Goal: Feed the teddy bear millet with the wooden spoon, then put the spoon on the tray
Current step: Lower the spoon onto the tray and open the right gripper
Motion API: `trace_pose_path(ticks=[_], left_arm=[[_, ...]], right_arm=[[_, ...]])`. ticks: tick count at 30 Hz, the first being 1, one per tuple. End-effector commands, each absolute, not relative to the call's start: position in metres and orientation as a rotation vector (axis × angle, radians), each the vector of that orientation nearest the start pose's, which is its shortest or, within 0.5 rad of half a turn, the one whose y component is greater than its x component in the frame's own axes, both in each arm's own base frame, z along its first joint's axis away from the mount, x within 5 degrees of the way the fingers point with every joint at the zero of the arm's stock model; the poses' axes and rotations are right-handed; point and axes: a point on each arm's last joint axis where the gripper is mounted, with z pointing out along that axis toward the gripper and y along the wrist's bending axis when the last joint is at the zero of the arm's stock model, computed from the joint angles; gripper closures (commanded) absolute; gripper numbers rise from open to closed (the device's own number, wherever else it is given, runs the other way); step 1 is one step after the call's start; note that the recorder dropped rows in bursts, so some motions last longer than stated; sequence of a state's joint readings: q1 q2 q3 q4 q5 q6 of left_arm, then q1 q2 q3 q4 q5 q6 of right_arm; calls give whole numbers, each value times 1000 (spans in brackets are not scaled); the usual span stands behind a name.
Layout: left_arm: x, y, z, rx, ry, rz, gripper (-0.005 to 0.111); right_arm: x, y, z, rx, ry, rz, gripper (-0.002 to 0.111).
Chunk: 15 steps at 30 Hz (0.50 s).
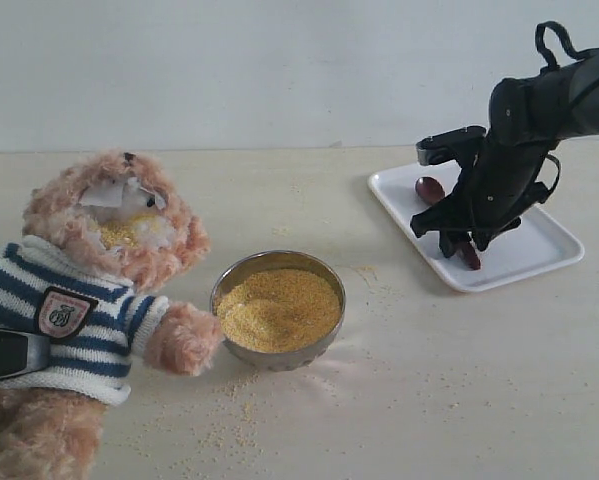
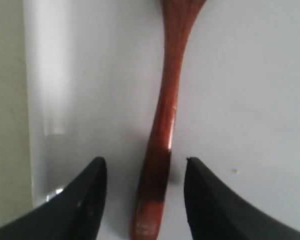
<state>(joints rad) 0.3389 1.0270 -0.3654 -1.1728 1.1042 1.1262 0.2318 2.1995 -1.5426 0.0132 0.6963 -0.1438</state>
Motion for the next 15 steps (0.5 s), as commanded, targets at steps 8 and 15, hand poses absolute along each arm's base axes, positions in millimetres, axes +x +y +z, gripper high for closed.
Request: trace_pose_path(ticks=[8,15], left_arm=[[143,-30,220,171,2311,-1057,102],[143,-30,220,171,2311,-1057,102]], right_arm=[[372,88,206,-428,2537,65,96],[287,85,239,-370,2309,149,108]])
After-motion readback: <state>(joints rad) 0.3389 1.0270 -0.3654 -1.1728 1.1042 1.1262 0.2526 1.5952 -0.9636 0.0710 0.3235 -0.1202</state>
